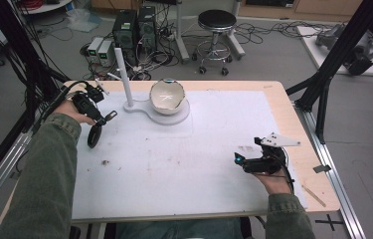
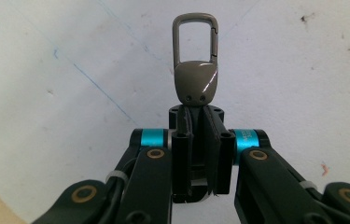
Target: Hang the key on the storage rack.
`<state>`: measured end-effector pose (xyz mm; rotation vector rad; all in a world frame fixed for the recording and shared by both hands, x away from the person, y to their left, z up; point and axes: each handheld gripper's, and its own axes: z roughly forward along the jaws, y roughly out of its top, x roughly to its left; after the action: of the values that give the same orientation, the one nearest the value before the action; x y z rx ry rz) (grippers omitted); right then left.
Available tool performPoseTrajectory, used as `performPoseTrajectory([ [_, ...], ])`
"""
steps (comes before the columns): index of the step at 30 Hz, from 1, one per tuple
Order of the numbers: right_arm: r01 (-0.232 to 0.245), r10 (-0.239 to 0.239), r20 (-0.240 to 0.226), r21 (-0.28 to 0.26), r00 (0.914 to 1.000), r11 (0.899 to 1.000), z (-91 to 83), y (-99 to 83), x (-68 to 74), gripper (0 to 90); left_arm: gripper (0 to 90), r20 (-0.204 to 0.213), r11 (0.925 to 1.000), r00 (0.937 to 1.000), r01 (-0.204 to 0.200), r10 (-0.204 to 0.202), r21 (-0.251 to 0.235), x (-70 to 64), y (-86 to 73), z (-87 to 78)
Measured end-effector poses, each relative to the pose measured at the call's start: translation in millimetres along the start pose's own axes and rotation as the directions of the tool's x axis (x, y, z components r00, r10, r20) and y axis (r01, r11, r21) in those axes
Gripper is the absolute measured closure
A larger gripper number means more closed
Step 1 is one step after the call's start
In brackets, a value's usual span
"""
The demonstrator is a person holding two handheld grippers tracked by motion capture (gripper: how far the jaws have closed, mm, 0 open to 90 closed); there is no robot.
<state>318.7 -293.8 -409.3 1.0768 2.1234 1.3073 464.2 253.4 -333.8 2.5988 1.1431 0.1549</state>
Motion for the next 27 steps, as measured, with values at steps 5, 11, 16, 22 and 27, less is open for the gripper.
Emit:
performPoseTrajectory([
  [5,0.000,0.000,0.002,0.000,1.0000,1.000,0.6,0.1,-0.2,0.6,82.1,-0.008,0.9995,0.9996,-0.025,0.025,-0.017,-2.5,4.1,-11.5],
  [11,0.004,-0.004,-0.001,0.014,1.0000,1.000,2.8,-0.2,-0.2,0.6,82.1,0.004,0.9970,0.9986,-0.053,0.053,-0.057,-8.0,8.5,-28.7],
  [16,-0.002,0.002,-0.007,0.018,1.0000,1.000,3.3,-0.2,-0.4,0.6,82.0,-0.002,0.9955,0.9984,-0.056,0.056,-0.077,-11.2,10.4,-42.3],
  [22,-0.008,0.008,-0.009,0.018,0.9999,1.000,3.1,-0.4,-1.1,0.6,82.0,-0.025,0.9930,0.9971,-0.073,0.071,-0.093,-14.6,16.8,-64.6],
  [27,-0.017,0.017,-0.011,0.018,0.9998,1.000,2.5,-0.9,-1.6,0.6,82.0,-0.047,0.9893,0.9945,-0.098,0.093,-0.108,-17.0,35.7,-87.7],
])
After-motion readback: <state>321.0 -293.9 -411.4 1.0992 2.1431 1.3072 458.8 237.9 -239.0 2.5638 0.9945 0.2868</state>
